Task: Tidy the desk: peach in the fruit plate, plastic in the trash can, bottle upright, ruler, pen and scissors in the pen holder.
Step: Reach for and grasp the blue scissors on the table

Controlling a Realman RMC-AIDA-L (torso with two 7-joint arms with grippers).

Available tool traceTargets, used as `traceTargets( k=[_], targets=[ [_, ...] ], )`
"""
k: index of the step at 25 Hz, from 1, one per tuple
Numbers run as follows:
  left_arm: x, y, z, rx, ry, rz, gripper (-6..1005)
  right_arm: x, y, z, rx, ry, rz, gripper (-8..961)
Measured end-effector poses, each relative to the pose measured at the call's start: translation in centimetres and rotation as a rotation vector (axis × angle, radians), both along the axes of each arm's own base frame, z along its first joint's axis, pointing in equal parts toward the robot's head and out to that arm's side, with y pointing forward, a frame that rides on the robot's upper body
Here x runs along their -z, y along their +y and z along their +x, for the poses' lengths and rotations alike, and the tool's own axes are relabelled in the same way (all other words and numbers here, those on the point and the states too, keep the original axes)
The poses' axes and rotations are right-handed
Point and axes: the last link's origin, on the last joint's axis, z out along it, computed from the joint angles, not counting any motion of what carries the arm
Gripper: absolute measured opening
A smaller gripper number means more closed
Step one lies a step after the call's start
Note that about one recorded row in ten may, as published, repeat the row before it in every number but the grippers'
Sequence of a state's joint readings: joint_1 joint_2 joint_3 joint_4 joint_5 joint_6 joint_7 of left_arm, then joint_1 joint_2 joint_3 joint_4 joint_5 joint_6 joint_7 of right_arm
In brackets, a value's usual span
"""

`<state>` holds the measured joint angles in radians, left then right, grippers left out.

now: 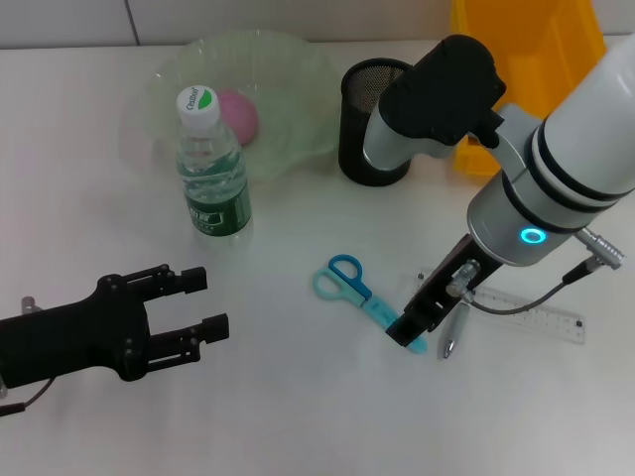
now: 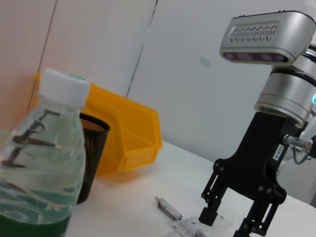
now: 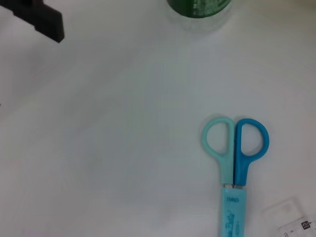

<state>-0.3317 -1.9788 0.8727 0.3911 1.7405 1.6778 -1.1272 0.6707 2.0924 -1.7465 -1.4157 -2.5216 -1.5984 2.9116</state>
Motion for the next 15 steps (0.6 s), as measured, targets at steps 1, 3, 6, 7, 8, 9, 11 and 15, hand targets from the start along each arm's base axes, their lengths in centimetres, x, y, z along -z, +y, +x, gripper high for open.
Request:
traceTargets(
  k=[1, 3, 6, 7, 8, 9, 11, 15],
  targets=[
    [0.0, 0.0, 0.0, -0.002, 0.001, 0.0, 723, 0.0, 0.0, 0.1, 0.007, 0.001, 0.005, 652],
    [0.0, 0.1, -0.1, -0.005, 0.005, 0.002, 723, 0.2, 0.0, 0.3, 0.017, -0.001, 0.007, 652],
    [0.1, 0.1, -0.1, -0.008, 0.007, 0.004, 723, 0.7, 0.0, 0.7, 0.031, -0.009, 0.008, 652],
    [0.0, 0.1, -0.1, -0.014, 0.003, 0.011, 723, 0.9, 0.0, 0.9, 0.035, -0.013, 0.007, 652],
    [0.0, 0.1, -0.2, -0.015, 0.002, 0.012, 723, 1.1, 0.1, 1.0, 0.037, -0.018, 0.007, 652],
    [0.0, 0.1, -0.2, -0.015, 0.002, 0.012, 723, 1.4, 0.1, 1.2, 0.039, -0.022, 0.007, 652],
    [0.0, 0.1, -0.2, -0.017, 0.002, 0.016, 723, 1.8, 0.1, 1.4, 0.036, -0.024, 0.009, 652],
    [-0.1, 0.0, -0.3, -0.016, 0.003, 0.021, 723, 2.4, 0.1, 1.5, 0.021, -0.025, 0.012, 646]
  ],
)
